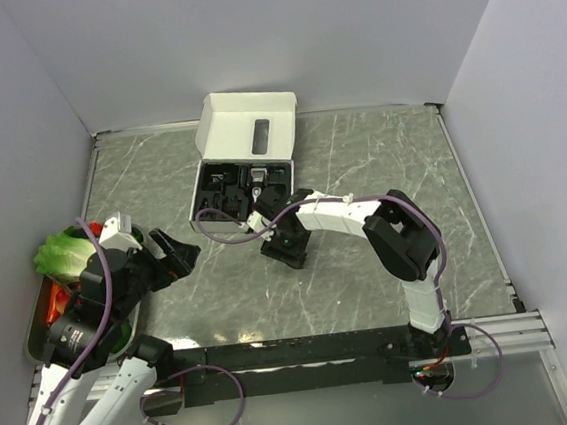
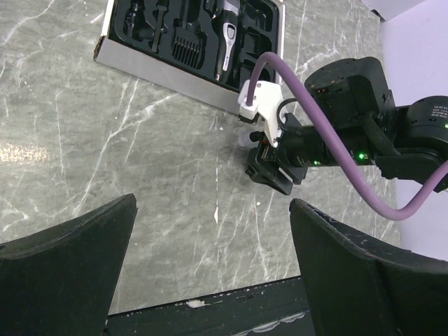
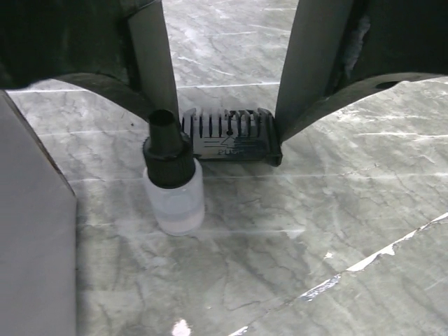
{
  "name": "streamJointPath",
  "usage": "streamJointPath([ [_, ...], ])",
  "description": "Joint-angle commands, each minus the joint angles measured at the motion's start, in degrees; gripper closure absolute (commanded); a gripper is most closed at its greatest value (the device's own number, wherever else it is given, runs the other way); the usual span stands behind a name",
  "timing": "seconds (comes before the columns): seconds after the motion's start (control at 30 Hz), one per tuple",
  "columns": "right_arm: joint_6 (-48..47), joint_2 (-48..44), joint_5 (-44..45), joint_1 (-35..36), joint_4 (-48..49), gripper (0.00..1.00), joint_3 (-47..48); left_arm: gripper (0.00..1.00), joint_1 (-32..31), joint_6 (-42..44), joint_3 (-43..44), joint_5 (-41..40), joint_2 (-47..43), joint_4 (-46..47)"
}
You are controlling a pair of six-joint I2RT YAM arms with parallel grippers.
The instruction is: Sort the hair-cutting tools
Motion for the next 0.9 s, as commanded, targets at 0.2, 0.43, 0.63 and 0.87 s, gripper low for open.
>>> streamJointPath([
  [0.2,0.9,-1.4,-0.5,-0.4,-0.3,0.48,-1.9,0.03,-0.1,0.0,2.2,0.4,0.3,1.2],
  [0.43,1.2,-10.8,2.2,-0.6,-4.5,0.49,-2.0,0.03,-0.1,-0.1,2.2,0.9,-0.2,0.9],
  [0.63,-0.3,-15.7,7.8,-2.0,-8.8,0.50,6.0,0.03,-0.1,0.0,2.2,1.3,-0.3,1.0],
  [0.87,-6.2,-9.6,13.9,-6.5,-12.6,0.50,22.9,0.03,-0.1,0.1,1.7,2.2,0.0,1.5],
])
